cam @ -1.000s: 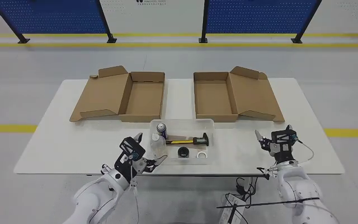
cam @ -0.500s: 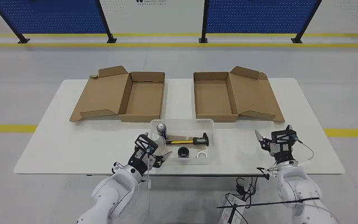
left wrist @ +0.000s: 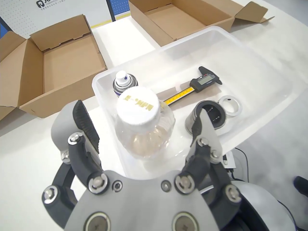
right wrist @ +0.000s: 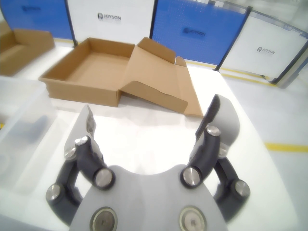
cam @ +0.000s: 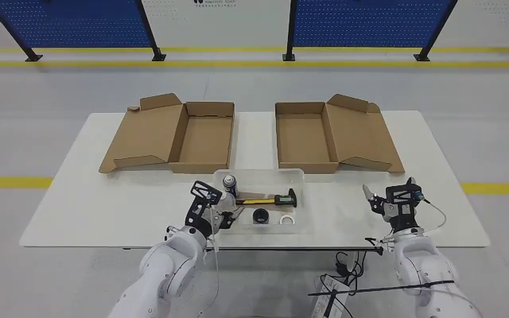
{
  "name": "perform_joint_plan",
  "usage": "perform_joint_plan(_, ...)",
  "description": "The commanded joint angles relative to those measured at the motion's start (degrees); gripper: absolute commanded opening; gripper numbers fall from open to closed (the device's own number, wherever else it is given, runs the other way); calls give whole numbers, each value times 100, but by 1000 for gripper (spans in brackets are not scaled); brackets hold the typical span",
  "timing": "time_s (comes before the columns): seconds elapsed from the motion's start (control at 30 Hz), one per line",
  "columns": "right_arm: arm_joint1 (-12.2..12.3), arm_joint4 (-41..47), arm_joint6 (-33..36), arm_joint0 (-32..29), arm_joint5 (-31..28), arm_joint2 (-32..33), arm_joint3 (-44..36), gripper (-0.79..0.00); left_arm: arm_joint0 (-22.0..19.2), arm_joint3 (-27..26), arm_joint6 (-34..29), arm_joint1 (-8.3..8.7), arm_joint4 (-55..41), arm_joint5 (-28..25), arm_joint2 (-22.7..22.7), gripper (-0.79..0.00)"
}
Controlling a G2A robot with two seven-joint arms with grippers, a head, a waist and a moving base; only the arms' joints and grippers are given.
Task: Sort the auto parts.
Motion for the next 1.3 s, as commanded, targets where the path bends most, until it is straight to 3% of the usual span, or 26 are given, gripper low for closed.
perform_joint_plan(0.0, 0, 0, 0, 0, 0, 0, 0, 0, -20, 50, -5, -3, 4, -10, 6, 0)
perform_joint_plan(0.17, 0, 0, 0, 0, 0, 0, 0, 0, -39, 113, -8, -11, 34, -29, 46, 0)
perform_joint_plan(0.3, 0, 0, 0, 0, 0, 0, 0, 0, -32, 137, -26, -14, 54, -33, 50, -157)
perform_joint_plan(0.4, 0, 0, 0, 0, 0, 0, 0, 0, -41, 157, -8, -12, 122, -64, 45, -366)
perform_joint_plan(0.7, 0, 0, 0, 0, 0, 0, 0, 0, -45, 166, 59, -23, 91, -70, 43, -680)
perform_joint_plan(0.77, 0, 0, 0, 0, 0, 0, 0, 0, -46, 141, 87, -27, 61, -79, 47, -785)
perform_joint_plan(1.0, 0, 0, 0, 0, 0, 0, 0, 0, -47, -22, 188, -30, -135, -202, -7, -785)
perform_joint_plan(1.27, 0, 0, 0, 0, 0, 0, 0, 0, -109, -813, -43, -43, -532, -148, -116, -785)
